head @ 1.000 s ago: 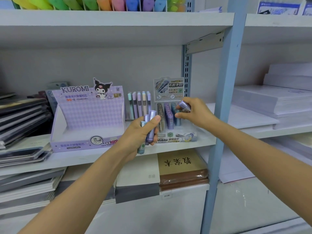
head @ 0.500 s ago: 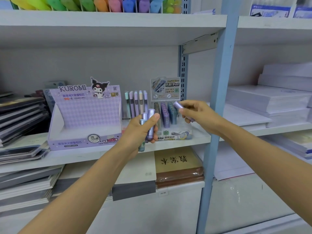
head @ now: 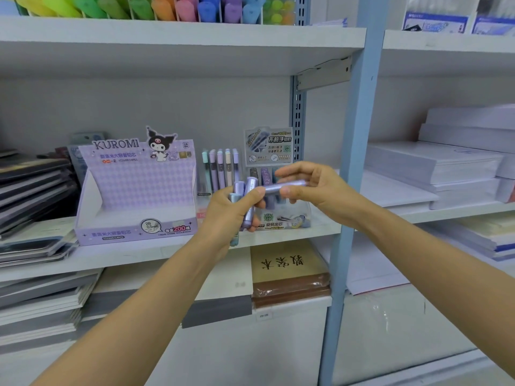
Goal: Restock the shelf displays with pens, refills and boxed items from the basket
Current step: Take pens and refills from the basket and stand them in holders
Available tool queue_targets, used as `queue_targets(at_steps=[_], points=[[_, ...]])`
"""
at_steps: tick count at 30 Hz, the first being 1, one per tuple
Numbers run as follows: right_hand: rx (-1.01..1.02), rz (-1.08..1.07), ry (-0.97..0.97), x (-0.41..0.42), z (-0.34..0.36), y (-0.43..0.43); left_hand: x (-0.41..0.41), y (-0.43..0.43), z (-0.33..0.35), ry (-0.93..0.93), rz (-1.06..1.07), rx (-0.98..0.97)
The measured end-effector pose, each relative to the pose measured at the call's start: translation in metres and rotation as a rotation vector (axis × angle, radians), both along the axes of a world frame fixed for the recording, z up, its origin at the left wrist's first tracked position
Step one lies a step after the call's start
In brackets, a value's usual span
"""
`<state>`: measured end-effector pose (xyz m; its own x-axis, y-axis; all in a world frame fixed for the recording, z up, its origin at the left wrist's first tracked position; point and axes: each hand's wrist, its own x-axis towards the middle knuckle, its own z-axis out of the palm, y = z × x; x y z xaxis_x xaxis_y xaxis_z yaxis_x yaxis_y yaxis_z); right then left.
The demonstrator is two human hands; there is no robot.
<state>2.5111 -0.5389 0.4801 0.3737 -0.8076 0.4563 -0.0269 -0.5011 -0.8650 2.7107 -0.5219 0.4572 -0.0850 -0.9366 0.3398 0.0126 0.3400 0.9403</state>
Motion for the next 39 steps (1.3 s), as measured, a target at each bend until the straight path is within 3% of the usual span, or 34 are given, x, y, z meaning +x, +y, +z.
queue_targets(at_steps=[4, 9, 18, 25, 29, 32, 36, 39], points=[[0.023, 0.026, -0.199, 0.0, -0.001, 0.002, 0.006, 0.001, 0.002, 0.033, 0.0, 0.016], [-0.072, -0.155, -0.158, -0.001, 0.0, -0.004, 0.009, 0.001, -0.003, 0.042, -0.021, 0.027], [-0.353, -0.431, 0.467, 0.01, -0.008, -0.013, 0.019, -0.002, -0.01, 0.054, -0.015, 0.088], [-0.423, -0.381, 0.763, 0.013, 0.01, -0.018, 0.018, 0.0, -0.012, 0.009, -0.06, 0.102], [-0.418, -0.414, 0.569, 0.02, -0.001, -0.021, 0.02, 0.001, -0.014, -0.016, -0.063, 0.092], [-0.498, -0.488, 0.555, 0.023, -0.017, -0.026, 0.021, 0.002, -0.016, -0.046, -0.072, 0.071], [-0.437, -0.534, 0.464, 0.021, -0.021, -0.027, 0.02, 0.003, -0.016, -0.075, -0.083, 0.055], [-0.338, -0.346, 0.266, 0.024, -0.017, -0.017, 0.017, 0.004, -0.015, -0.107, -0.082, 0.039]])
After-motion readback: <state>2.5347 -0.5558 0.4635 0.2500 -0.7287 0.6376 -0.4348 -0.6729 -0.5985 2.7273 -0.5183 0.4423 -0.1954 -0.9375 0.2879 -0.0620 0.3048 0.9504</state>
